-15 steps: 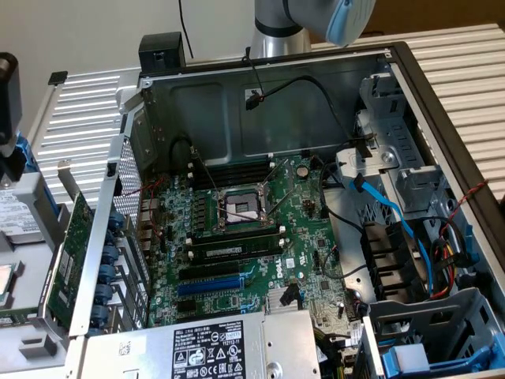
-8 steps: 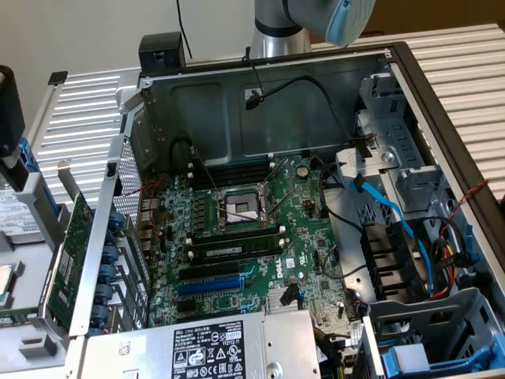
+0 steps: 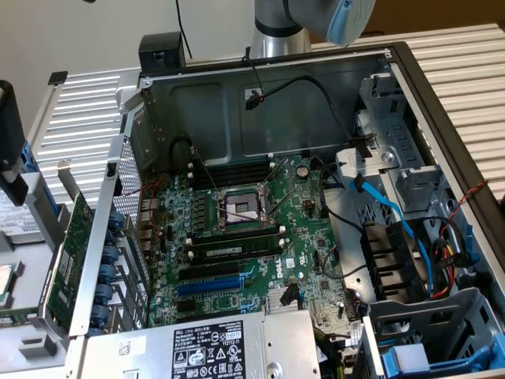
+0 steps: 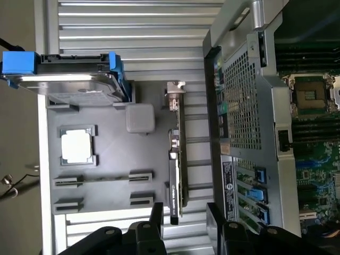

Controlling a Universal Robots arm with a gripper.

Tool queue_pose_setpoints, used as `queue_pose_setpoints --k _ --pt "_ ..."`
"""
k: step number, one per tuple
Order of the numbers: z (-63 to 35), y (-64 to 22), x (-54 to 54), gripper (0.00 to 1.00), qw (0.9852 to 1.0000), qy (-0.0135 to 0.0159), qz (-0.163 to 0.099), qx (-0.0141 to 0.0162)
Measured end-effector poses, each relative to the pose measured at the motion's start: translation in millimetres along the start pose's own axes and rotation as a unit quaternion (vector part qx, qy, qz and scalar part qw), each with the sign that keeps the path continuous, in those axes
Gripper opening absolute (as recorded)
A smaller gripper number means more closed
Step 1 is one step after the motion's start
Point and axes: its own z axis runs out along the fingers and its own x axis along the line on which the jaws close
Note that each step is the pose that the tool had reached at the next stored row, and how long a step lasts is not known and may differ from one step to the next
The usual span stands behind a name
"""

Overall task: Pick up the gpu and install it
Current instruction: 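Reach for the gpu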

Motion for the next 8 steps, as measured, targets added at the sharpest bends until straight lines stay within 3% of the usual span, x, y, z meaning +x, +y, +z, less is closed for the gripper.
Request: queue_pose_setpoints --k 5,6,7,8 --pt "0.8 -1.0 0.0 0.45 1.0 -0.0002 0.0 0.0002" --pt "0.7 -1.1 0.1 0.45 1.0 -0.0009 0.0 0.0017" --pt "1.0 -1.1 0.1 0.45 1.0 -0.0027 -0.001 0.0045" --pt "1.3 -1.1 0.3 0.45 1.0 -0.0064 -0.001 0.0059"
